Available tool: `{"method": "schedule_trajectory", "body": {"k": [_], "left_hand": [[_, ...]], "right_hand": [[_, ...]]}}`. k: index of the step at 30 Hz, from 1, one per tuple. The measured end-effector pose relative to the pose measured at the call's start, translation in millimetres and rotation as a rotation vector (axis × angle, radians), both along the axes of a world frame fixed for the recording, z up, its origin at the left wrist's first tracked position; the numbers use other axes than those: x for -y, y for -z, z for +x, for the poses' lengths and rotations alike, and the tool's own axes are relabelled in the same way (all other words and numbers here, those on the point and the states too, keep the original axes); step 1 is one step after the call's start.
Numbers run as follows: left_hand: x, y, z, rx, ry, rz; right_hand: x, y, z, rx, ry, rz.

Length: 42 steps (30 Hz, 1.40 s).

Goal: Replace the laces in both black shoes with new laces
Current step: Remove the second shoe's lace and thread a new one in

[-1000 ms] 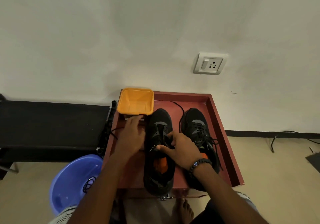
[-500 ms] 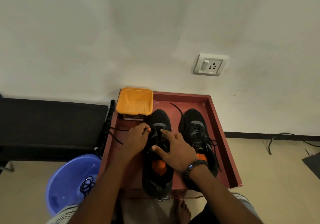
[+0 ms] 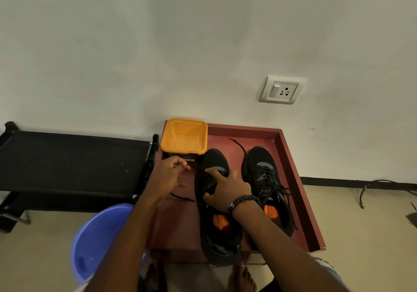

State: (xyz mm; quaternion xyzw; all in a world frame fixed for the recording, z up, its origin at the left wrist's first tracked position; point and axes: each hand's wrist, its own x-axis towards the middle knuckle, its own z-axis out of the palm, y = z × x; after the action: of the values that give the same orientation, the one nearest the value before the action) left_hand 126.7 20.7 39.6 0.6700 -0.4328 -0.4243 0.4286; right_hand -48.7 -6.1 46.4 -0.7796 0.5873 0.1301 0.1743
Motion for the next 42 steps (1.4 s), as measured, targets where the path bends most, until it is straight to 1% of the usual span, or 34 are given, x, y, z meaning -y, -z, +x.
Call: {"method": "schedule_trajectory", "body": {"k": [4,5,6,7,8,9,11,12,13,15,17,21,24,27,31,33,35,37,39,40,42], "left_hand": [[-12.2,-1.1,24.5,0.047,-0.22,-0.042],[-13.6,2.8,29.5,0.093,-0.27,-0.045],[-16.0,5.2,32.1,0.182,-0.298,-0.027],[-17.8,10.0,33.7,0.329,-0.289,0.006],[-20.2,10.5,30.6,0.485,-0.259,0.031],[-21.7,12.8,25.5,0.596,-0.21,0.04],[-18.9,15.8,6.3,0.695,-0.093,0.025],[-15.3,18.3,-4.9,0.693,-0.026,0.021],[-9.8,24.7,-15.3,0.637,0.038,0.047],[-2.1,36.9,-33.0,0.464,0.167,0.093],[3.4,49.0,-40.8,0.387,0.213,0.063],[10.4,46.6,-40.6,0.412,0.119,-0.015],[10.8,34.0,-35.7,0.407,0.045,-0.059],[5.5,18.2,-18.5,0.331,-0.109,-0.095],[-7.3,5.3,17.3,0.226,-0.37,-0.129],[-10.3,9.0,23.4,0.245,-0.393,-0.111],[-10.7,17.1,18.7,0.357,-0.317,-0.06],[-10.4,24.9,7.3,0.491,-0.184,-0.028],[-8.9,31.3,-5.9,0.601,-0.04,-0.067],[-7.3,33.4,-13.6,0.619,0.041,-0.092],[-3.6,41.8,-29.3,0.539,0.18,-0.08]], "right_hand": [[-0.5,0.8,-1.1,0.0,-0.004,-0.001],[-0.8,1.2,-1.5,-0.005,-0.006,-0.004],[-1.2,1.4,-1.8,-0.012,-0.007,-0.006],[-1.2,1.7,-1.9,-0.015,-0.007,-0.005],[-1.6,2.2,-1.9,-0.015,-0.006,-0.003],[-1.9,2.7,-1.9,-0.01,-0.005,-0.004],[-3.5,4.0,-2.7,0.012,-0.005,-0.02],[-5.1,5.2,-3.6,0.028,-0.004,-0.032],[-6.9,6.6,-5.0,0.044,-0.003,-0.044],[-10.5,9.3,-9.0,0.08,0.009,-0.064],[-11.3,11.7,-13.0,0.108,0.02,-0.07],[-8.6,11.2,-13.2,0.094,0.007,-0.062],[-7.6,9.2,-12.9,0.075,0.0,-0.071],[-5.2,8.3,-14.9,0.067,0.003,-0.07],[-5.6,9.7,-13.5,0.09,0.014,-0.064],[-6.5,11.5,-12.6,0.103,0.018,-0.068],[-7.2,13.1,-12.6,0.118,0.029,-0.074],[-7.6,13.6,-12.9,0.126,0.033,-0.081],[-8.1,14.0,-12.6,0.127,0.031,-0.08],[-8.4,14.4,-12.4,0.128,0.03,-0.08],[-8.4,15.7,-12.4,0.137,0.03,-0.084]]}}
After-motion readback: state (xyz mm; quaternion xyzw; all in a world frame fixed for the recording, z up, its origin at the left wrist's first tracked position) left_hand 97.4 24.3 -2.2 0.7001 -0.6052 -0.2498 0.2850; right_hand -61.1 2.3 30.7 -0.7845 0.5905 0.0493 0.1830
